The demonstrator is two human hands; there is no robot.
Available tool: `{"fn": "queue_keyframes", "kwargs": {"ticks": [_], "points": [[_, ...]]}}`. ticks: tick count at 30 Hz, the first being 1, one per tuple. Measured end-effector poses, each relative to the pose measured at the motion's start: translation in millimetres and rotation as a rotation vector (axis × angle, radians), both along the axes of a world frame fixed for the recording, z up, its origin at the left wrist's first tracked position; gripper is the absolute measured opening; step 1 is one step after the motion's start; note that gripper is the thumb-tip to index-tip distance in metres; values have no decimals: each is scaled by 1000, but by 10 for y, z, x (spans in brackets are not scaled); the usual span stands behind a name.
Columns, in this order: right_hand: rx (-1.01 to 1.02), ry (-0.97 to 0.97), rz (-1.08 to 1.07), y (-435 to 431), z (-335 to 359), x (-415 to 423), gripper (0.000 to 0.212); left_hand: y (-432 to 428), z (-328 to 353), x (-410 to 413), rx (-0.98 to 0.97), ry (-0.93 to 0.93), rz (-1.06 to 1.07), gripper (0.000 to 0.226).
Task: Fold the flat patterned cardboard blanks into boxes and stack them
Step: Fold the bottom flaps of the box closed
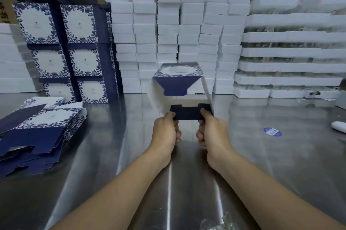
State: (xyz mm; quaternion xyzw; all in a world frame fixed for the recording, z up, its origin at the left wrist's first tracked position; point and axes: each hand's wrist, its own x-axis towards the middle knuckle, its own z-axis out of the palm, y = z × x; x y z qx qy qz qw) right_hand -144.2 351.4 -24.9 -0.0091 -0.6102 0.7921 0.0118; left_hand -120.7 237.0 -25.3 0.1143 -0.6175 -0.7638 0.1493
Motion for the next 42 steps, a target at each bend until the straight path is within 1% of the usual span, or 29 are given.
{"fn": "queue_keyframes", "kwargs": {"ticks": [2, 5, 10, 14, 20, 23, 27, 31, 36, 38, 40, 42], "points": [[-1, -19, 67, -25, 3, 25, 33, 1, 9, 5, -30, -3, -23, 41], [-43, -47, 90, -58, -7, 24, 37, -1, 24, -1, -36, -1, -68, 48], [-58, -64, 64, -95, 11, -29, 36, 22, 35, -41, -48, -11, -84, 42], [-39, -35, 123, -104, 25, -25, 39, 7, 33, -36, -67, -6, -73, 41], [-20, -23, 188, -76, 14, 21, 39, 23, 44, 14, -93, 0, -133, 52], [8, -23, 181, -81, 39, 34, 38, 27, 39, 5, -138, -18, -123, 49], [14, -24, 118, -124, 64, 0, 41, -44, 62, -50, -93, -5, -103, 43], [19, -39, 93, -146, 46, -33, 41, -72, 68, -64, -50, 4, -100, 45], [43, -58, 130, -111, 63, -26, 42, -78, 59, -72, -76, -55, -57, 44], [62, -55, 152, -107, 64, -36, 45, -86, 72, -71, -74, -45, -56, 44], [92, -43, 168, -113, 52, -43, 43, -93, 77, -51, -80, -13, -76, 45], [92, -33, 184, -120, 47, -54, 40, -96, 62, -44, -128, 6, -88, 44]]}}
